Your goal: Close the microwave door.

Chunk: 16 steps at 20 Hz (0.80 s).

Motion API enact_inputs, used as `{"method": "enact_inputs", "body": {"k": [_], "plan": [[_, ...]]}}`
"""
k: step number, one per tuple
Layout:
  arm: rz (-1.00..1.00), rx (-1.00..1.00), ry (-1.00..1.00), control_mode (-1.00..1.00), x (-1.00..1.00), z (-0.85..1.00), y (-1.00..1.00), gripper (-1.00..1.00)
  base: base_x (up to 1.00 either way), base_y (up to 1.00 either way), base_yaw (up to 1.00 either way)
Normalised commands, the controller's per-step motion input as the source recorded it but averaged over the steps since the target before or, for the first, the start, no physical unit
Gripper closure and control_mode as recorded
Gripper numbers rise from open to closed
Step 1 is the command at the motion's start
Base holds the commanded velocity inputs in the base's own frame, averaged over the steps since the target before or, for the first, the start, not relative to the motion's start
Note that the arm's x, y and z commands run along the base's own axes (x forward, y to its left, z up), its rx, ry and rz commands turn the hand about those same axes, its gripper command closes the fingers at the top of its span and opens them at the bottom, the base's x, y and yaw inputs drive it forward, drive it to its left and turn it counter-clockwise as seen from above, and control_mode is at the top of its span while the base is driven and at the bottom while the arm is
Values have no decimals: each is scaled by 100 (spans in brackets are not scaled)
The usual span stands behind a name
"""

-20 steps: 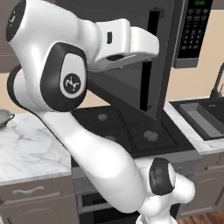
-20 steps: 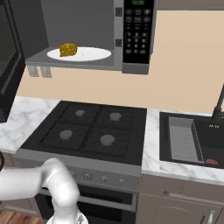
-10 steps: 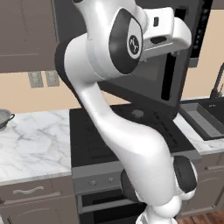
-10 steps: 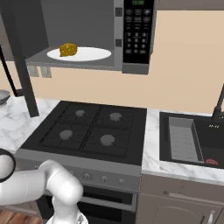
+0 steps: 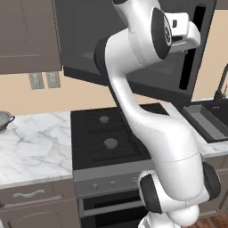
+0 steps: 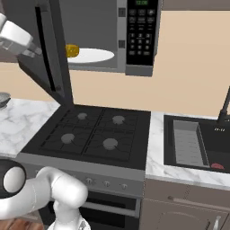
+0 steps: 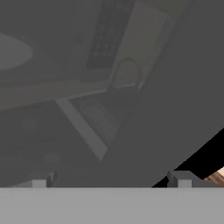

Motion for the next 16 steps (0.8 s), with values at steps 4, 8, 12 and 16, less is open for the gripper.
{"method": "enact_inputs", "body": {"k": [4,8,12,16], "plan": [[2,3,0,-100,61,0,-52,-100,0,0,0],[2,3,0,-100,62,0,-43,-100,0,0,0],[3,2,-1,-100,54,0,-30,-100,0,0,0],[4,0,-5,-100,47,0,-15,-100,0,0,0]]}}
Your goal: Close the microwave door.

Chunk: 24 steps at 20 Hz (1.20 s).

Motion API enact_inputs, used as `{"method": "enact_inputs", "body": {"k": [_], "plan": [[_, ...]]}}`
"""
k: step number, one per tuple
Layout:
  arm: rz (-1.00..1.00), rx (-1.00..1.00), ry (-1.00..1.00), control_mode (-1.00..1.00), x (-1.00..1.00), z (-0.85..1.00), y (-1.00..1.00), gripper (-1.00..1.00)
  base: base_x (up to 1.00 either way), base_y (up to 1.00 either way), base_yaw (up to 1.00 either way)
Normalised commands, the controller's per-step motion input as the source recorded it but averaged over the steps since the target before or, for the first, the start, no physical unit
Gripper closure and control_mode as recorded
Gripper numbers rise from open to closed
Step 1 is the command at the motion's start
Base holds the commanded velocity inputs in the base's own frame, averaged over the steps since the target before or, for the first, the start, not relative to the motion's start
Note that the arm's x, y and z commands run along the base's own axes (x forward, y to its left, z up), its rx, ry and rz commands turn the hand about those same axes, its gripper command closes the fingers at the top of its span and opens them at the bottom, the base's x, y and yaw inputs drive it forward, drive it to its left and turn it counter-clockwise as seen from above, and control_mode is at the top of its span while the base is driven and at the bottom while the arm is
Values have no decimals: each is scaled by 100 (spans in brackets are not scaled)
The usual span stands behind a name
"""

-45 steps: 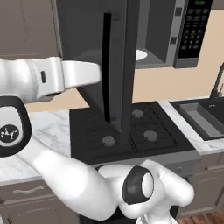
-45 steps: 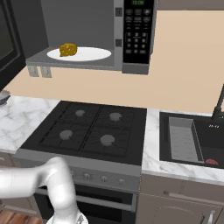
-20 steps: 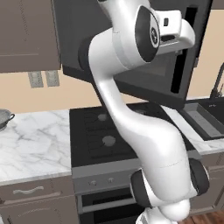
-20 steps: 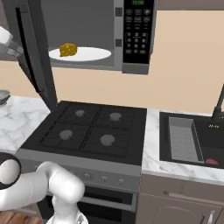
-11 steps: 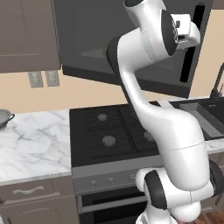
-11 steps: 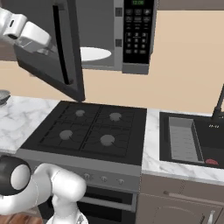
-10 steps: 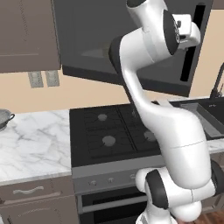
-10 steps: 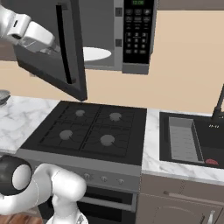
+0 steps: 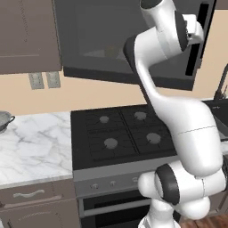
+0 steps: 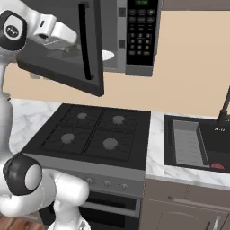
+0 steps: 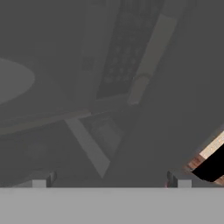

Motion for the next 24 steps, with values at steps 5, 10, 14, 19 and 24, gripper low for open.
{"method": "enact_inputs", "body": {"k": [5,10,14,19,24], "plan": [[5,0,-22,-100,27,-3,0,-100,0,0,0],[7,0,-26,-100,35,-13,0,-100,0,0,0],[7,0,-25,-100,56,-18,-4,-100,0,0,0],[6,0,-14,-100,71,-14,-15,-100,0,0,0],[5,0,-1,-100,65,1,-23,-100,0,0,0]]}}
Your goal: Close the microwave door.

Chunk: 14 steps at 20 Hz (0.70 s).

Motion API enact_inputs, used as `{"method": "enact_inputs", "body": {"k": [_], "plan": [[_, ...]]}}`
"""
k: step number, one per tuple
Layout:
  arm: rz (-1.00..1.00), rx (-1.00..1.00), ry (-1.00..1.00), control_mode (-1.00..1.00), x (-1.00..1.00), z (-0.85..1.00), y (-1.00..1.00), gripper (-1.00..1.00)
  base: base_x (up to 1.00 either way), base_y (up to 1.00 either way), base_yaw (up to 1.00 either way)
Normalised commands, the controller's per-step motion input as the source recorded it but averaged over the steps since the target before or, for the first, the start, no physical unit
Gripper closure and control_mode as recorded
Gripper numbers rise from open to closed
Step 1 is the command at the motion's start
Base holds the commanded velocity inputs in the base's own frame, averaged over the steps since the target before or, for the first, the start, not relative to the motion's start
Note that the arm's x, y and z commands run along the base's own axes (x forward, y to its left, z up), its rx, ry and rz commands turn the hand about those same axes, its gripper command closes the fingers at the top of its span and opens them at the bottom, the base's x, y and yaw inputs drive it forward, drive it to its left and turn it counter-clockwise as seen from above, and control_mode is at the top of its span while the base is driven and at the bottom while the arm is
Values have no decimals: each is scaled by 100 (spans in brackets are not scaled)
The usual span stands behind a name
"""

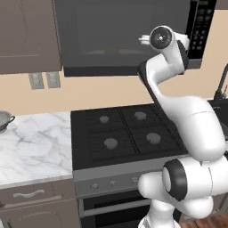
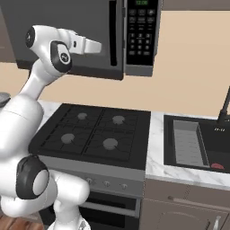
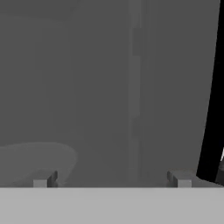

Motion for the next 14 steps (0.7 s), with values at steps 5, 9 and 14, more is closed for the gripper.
{"method": "enact_inputs", "body": {"k": [5,9,14], "plan": [[5,0,0,-100,55,23,-20,-100,0,0,0],[3,0,2,-100,44,11,-12,-100,0,0,0],[0,0,0,-100,40,0,-5,-100,0,0,0]]}}
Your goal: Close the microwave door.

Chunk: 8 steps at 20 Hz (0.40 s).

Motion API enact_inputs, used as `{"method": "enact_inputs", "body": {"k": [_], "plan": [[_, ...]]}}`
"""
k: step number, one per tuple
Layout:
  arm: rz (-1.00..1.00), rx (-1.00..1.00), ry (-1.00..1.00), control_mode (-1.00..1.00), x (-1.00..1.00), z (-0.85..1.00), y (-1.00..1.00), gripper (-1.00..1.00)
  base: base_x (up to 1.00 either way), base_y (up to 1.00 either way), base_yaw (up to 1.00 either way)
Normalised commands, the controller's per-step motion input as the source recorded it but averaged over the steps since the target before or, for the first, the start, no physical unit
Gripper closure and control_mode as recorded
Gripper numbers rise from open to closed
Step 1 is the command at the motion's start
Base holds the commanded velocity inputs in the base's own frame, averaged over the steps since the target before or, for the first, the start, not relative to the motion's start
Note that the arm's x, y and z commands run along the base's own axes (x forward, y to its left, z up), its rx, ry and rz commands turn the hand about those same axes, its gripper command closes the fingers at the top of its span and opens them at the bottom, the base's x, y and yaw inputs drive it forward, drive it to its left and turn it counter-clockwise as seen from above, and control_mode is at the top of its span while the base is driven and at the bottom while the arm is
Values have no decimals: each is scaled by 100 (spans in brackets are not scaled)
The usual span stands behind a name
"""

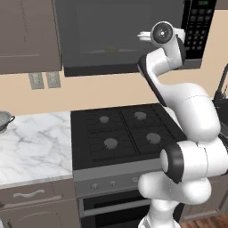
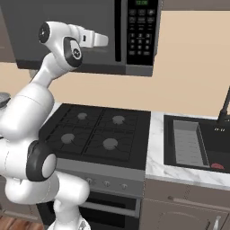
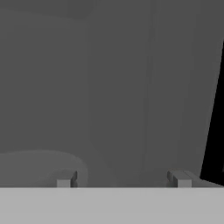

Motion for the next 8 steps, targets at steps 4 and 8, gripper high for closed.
{"method": "enact_inputs", "body": {"k": [4,8], "plan": [[0,0,0,-100,48,-14,-2,-100,0,0,0],[0,0,0,-100,4,0,0,-100,0,0,0]]}}
